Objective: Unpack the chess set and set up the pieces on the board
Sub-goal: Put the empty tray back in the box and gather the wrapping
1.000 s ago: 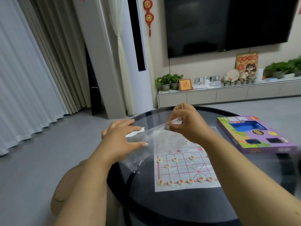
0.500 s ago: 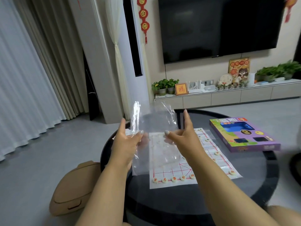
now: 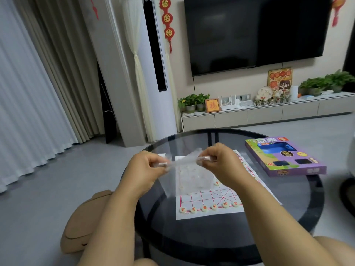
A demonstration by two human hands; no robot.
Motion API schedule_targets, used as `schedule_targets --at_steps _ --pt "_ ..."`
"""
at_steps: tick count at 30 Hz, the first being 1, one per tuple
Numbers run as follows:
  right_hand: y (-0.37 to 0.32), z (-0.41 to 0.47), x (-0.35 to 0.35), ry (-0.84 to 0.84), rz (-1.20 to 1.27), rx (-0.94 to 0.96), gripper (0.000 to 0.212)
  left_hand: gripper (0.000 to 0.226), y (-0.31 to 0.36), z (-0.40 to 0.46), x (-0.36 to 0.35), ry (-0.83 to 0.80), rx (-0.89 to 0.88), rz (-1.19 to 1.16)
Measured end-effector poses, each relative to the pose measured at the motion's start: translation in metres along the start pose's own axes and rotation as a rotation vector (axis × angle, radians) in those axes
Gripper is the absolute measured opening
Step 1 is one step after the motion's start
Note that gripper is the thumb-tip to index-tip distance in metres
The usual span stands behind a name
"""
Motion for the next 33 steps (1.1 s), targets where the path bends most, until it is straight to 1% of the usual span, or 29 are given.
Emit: schedule_targets --at_steps 2,3,4,5,6,7,8,9,10,11,12,14,16,17,19,21,23,25,27,29,31,33 --pt "-0.012 -0.001 0.001 0.019 -0.190 0.090 0.010 0.013 0.012 -0.002 -0.002 -0.010 -0.046 0.335" --pt "-0.016 -0.001 -0.002 -0.011 -0.242 0.130 0.011 0.012 0.019 -0.004 -0.009 -0.059 -0.089 0.451" --pt "-0.021 -0.001 -0.004 -0.044 -0.252 0.152 0.010 0.013 0.027 -0.006 -0.017 -0.126 -0.130 0.501" --pt "-0.022 -0.001 -0.005 -0.061 -0.224 0.156 0.010 0.007 0.031 -0.008 -0.024 -0.189 -0.140 0.463" --pt "-0.022 -0.001 -0.004 -0.049 -0.162 0.144 0.015 0.004 0.033 -0.010 -0.029 -0.230 -0.127 0.367" --pt "-0.021 -0.002 -0.001 -0.009 -0.074 0.112 0.029 0.012 0.033 -0.010 -0.032 -0.227 -0.102 0.242" --pt "-0.016 -0.003 0.002 0.036 0.032 0.051 0.050 0.014 0.031 -0.010 -0.029 -0.170 -0.078 0.104" --pt "-0.009 -0.004 0.002 0.056 0.151 -0.028 0.073 0.009 0.028 -0.010 -0.025 -0.088 -0.055 -0.035" --pt "0.000 -0.006 -0.004 0.042 0.270 -0.114 0.092 0.011 0.026 -0.012 -0.022 -0.013 -0.024 -0.178" --pt "0.008 -0.008 -0.012 0.004 0.381 -0.196 0.103 0.023 0.022 -0.013 -0.023 0.031 -0.008 -0.315" --pt "0.016 -0.010 -0.022 -0.038 0.477 -0.269 0.108 0.036 0.020 -0.016 -0.026 0.052 -0.004 -0.432" --pt "0.027 -0.012 -0.035 -0.060 0.609 -0.366 0.105 0.059 0.023 -0.020 -0.030 0.071 -0.028 -0.513" --pt "0.027 -0.013 -0.032 0.015 0.636 -0.355 0.098 0.069 0.023 -0.022 -0.034 0.065 -0.047 -0.544" --pt "0.024 -0.013 -0.027 0.061 0.608 -0.306 0.096 0.069 0.022 -0.022 -0.036 0.059 -0.051 -0.559" --pt "0.014 -0.014 -0.016 0.111 0.558 -0.165 0.091 0.056 0.016 -0.021 -0.036 0.063 -0.042 -0.569" --pt "0.001 -0.016 -0.015 0.074 0.552 -0.043 0.080 0.039 0.013 -0.021 -0.034 0.067 -0.028 -0.531" --pt "-0.009 -0.017 -0.020 -0.015 0.501 0.023 0.068 0.032 0.011 -0.021 -0.033 0.064 -0.009 -0.476" --pt "-0.015 -0.018 -0.027 -0.121 0.461 0.055 0.057 0.033 0.012 -0.022 -0.033 0.037 -0.002 -0.447" --pt "-0.018 -0.020 -0.029 -0.187 0.410 0.079 0.047 0.039 0.012 -0.022 -0.033 0.005 0.003 -0.404" --pt "-0.014 -0.020 -0.025 -0.180 0.326 0.067 0.046 0.046 0.013 -0.023 -0.032 -0.038 0.003 -0.383" --pt "-0.009 -0.018 -0.019 -0.143 0.261 0.033 0.054 0.052 0.016 -0.023 -0.032 -0.079 -0.003 -0.400" --pt "-0.009 -0.018 -0.014 -0.118 0.192 0.022 0.053 0.050 0.020 -0.025 -0.030 -0.089 0.001 -0.380"
Point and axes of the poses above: each hand's wrist, its own z-axis towards the middle knuckle, its own x-axis out of the back of the hand, y = z × x, the point moved 9 cm from there along z, towards the middle knuckle, and after that the axes turned 7 degrees about -y, right-handed, at the moved point
